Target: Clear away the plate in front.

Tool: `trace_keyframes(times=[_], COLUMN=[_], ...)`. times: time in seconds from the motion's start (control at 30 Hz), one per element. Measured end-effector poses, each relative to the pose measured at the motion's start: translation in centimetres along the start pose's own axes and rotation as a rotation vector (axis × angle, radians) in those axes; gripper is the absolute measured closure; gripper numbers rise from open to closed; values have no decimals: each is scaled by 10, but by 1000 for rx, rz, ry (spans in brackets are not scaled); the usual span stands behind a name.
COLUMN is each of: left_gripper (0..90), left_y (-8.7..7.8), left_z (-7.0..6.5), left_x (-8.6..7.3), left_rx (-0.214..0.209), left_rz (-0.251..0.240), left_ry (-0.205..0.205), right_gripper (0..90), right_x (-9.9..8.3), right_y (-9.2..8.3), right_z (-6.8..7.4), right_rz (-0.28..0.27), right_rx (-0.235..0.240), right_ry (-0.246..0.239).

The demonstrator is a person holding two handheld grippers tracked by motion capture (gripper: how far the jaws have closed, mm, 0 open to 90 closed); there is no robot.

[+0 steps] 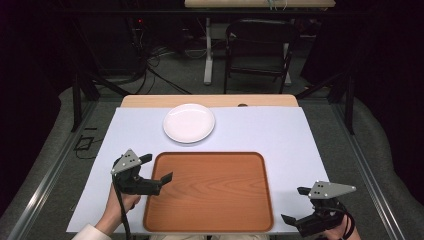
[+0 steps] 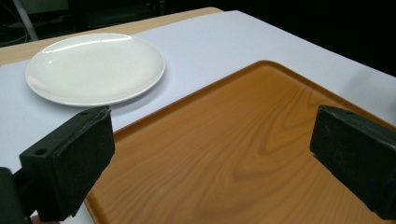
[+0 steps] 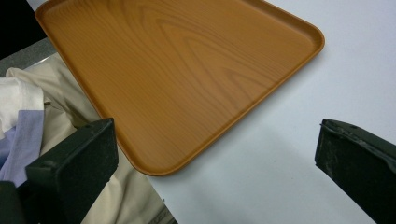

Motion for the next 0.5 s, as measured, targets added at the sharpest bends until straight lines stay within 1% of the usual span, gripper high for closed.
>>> trace_keyframes(times=[0.03,0.23,0.3,0.33,0.5], left_gripper=[1,2,1,2,2], left_y=[2,14,19,22,35], left_z=[1,6,7,8,12], left_x=[1,5,7,7,12], left_rx=[2,8,10,4,7], left_rz=[-6,-5,12,25,47], left_ry=[-10,-42,-63,-72,-102], right_gripper=[0,0,0,0,0], right_x=[0,0,0,0,0], right_y=[0,0,0,0,0], right_z=[0,0,0,0,0], right_rz=[0,2,2,2,3], right_rx=[1,0,0,1,2], right_ry=[0,1,0,-1,-4])
Point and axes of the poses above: each handheld gripper's, and its own axes: y roughly forward along the jaws, x roughly out of its top, z roughly to its left, the point moved 5 cm from there along y, roughly forward along the jaws, and after that the axes turned 5 degrees about -x, right-handed, at the moved point
